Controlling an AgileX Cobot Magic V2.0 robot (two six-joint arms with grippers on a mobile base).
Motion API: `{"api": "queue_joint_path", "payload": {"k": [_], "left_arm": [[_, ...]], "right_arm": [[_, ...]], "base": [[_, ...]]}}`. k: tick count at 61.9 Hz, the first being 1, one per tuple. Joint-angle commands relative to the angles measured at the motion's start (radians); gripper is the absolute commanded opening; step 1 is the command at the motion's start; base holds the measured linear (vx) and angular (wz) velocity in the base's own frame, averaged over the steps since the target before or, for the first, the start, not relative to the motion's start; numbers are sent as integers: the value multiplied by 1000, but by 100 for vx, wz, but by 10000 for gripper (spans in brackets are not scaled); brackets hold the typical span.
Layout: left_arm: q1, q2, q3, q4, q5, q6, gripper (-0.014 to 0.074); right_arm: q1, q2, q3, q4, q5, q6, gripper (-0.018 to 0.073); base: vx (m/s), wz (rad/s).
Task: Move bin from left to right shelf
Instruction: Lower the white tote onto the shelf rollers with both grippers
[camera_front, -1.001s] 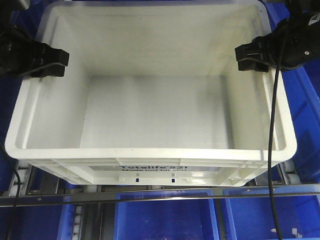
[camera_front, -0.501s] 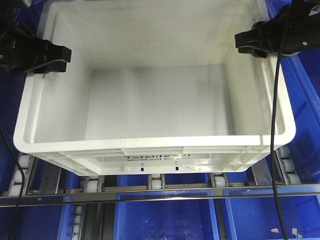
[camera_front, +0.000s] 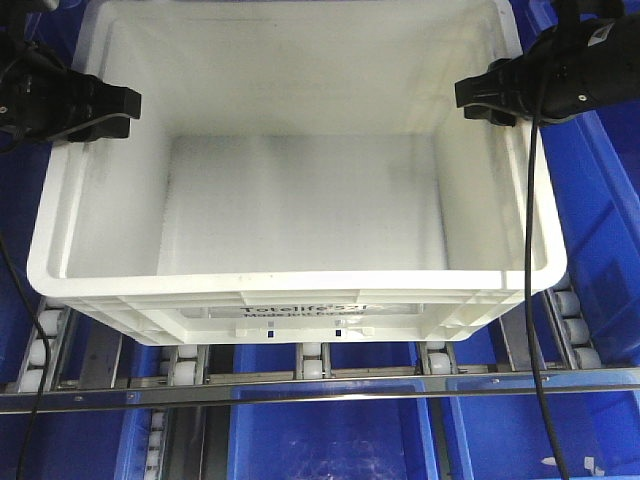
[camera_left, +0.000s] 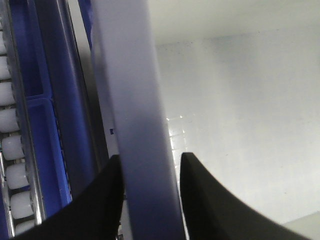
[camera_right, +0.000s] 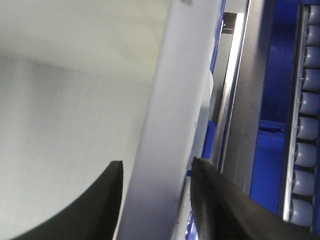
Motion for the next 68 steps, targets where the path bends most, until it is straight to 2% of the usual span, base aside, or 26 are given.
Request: {"api": "queue_joint_path", "payload": {"k": [1,12,47,68], "left_arm": [[-8,-40,-40,-46,-66,58,-5],[-8,-18,-40,-46,-53,58,-5],[-8,11,-40,-46,-116,58,-5],[-8,46,-40,-46,-103,59,-5]], "right_arm": [[-8,-26,-41,-15,-123,-6,-4],[-8,-18,-41,-16,-123,-8,-4],[-8,-15,-41,-16,-166,-32,-4],[-8,-15,-41,-21,-181,-32,-4]], "base": [[0,0],[0,0],[0,0],[0,0]]}}
